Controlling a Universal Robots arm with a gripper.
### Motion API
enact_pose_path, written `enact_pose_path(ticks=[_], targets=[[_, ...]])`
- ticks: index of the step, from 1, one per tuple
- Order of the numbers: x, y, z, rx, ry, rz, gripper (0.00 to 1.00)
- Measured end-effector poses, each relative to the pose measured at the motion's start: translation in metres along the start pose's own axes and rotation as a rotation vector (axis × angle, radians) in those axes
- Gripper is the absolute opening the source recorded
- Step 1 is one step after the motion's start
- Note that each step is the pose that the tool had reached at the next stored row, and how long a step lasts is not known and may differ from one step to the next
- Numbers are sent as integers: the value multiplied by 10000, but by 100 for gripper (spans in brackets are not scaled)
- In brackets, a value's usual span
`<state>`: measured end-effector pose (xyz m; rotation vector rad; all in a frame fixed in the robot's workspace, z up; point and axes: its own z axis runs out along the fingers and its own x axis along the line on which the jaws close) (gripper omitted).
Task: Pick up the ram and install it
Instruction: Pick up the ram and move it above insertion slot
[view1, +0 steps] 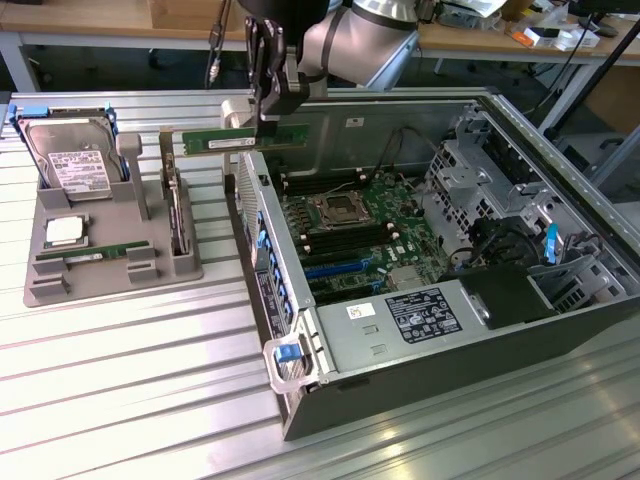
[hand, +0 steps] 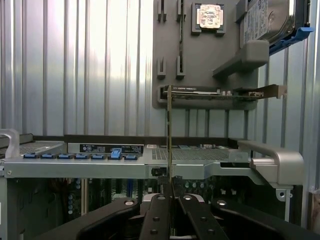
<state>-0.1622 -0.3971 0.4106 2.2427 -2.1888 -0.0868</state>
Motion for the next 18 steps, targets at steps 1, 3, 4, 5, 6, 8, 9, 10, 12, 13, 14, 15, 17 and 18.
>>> enact_pose_path(ticks=[1,3,4,5,6,8,9,10,12,13,14,15,17,18], targets=[[0,-7,0,0,0,0,12],[1,-35,-1,0,0,0,12],[1,-47,-2,0,0,0,12],[1,-55,-2,0,0,0,12],[1,-60,-2,0,0,0,12],[2,-71,-3,-1,1,0,12],[2,-79,-3,0,0,0,12],[2,-87,-3,0,0,0,12],[2,-104,-4,0,0,0,12],[3,-118,-4,0,0,0,12],[3,-128,-4,0,0,0,12],[3,-135,-5,0,1,0,12],[4,-150,-4,0,0,0,12],[4,-157,-5,0,1,0,12]])
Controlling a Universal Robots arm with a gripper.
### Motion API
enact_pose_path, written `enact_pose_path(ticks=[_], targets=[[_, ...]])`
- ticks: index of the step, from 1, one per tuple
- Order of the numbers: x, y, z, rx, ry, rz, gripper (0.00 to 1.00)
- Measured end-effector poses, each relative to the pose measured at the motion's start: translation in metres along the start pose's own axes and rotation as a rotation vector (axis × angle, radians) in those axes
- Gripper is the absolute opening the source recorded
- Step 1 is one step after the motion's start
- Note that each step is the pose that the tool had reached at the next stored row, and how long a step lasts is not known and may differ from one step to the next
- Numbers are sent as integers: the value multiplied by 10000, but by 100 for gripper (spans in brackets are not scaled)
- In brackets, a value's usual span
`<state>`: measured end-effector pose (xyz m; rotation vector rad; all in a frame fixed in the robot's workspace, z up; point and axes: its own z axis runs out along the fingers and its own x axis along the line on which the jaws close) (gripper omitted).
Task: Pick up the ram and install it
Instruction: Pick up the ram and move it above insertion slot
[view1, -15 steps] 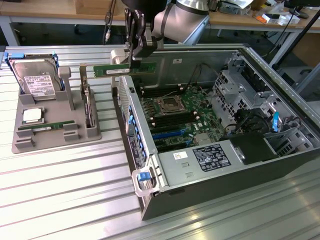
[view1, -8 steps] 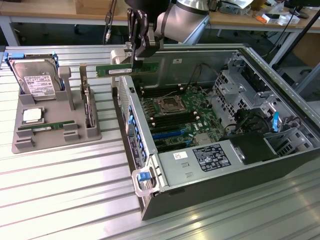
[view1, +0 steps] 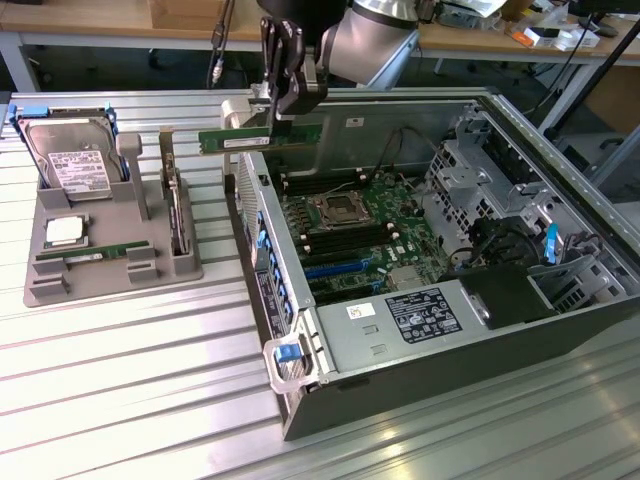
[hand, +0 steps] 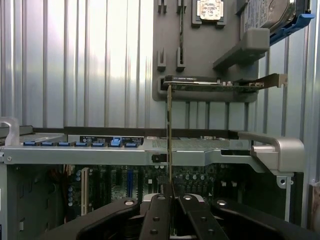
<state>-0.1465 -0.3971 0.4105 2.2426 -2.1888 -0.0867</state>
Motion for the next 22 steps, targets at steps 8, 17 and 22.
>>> enact_pose_path(ticks=[8,17,22], targets=[[1,-52,0,1,-1,0,12],[3,-100,-2,0,-1,0,12],[3,-129,-3,0,-1,0,12]])
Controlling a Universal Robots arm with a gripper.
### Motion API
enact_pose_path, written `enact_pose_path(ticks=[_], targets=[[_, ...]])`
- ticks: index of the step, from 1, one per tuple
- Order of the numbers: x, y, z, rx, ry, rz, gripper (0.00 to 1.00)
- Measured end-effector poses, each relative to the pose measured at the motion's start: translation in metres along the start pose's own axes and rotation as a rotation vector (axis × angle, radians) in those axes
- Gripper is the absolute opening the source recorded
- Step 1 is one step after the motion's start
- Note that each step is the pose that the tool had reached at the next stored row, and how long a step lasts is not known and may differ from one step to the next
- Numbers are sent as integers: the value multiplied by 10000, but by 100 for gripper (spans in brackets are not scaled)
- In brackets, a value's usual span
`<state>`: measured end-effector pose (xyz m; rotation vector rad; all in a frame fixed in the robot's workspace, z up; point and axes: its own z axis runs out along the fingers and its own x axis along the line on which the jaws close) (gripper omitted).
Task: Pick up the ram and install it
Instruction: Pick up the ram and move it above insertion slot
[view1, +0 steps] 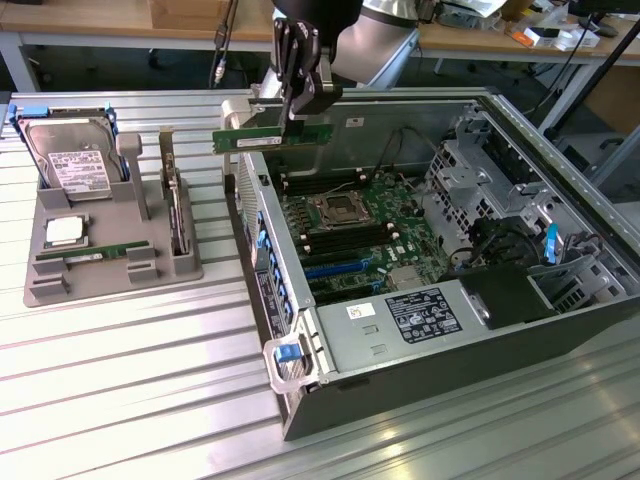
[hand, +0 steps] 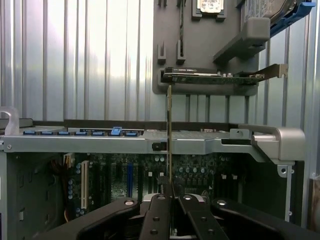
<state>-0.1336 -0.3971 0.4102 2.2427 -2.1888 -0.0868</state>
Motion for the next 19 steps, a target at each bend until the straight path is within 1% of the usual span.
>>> enact_pose_path(ticks=[19], targets=[[3,-112,-2,0,0,0,12]])
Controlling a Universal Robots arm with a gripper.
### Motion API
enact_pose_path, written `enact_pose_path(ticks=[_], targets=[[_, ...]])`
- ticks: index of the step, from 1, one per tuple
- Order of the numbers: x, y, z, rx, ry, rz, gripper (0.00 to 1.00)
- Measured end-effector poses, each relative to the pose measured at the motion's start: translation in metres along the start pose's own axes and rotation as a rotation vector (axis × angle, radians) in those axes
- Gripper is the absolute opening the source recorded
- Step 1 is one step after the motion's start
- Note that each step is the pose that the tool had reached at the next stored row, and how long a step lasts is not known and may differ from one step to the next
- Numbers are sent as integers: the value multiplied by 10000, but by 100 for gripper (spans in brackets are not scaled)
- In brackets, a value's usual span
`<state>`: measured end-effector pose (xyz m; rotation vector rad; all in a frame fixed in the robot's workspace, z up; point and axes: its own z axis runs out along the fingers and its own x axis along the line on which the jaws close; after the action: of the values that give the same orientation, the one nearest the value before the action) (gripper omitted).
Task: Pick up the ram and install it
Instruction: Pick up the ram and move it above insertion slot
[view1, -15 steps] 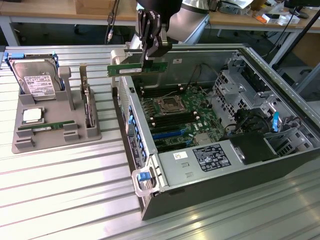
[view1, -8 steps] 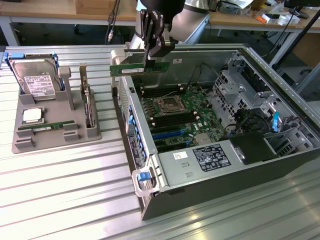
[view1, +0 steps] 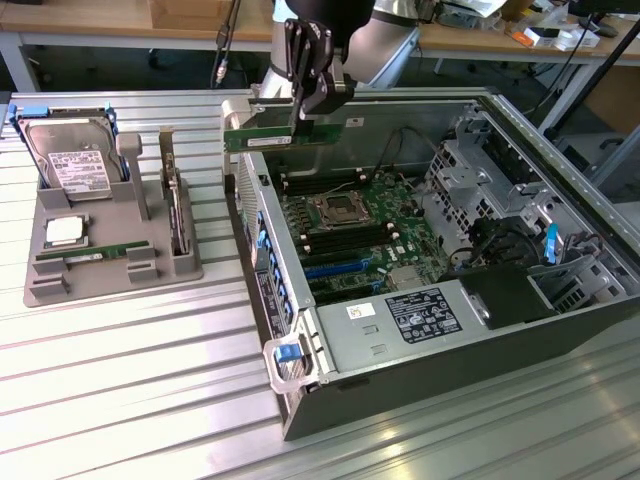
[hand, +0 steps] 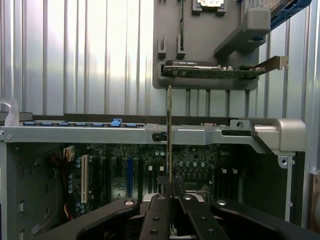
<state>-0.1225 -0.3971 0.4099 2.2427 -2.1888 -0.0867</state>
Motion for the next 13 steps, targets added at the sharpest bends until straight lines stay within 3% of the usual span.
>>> enact_pose_path(ticks=[13], targets=[[2,-78,-2,0,0,0,12]])
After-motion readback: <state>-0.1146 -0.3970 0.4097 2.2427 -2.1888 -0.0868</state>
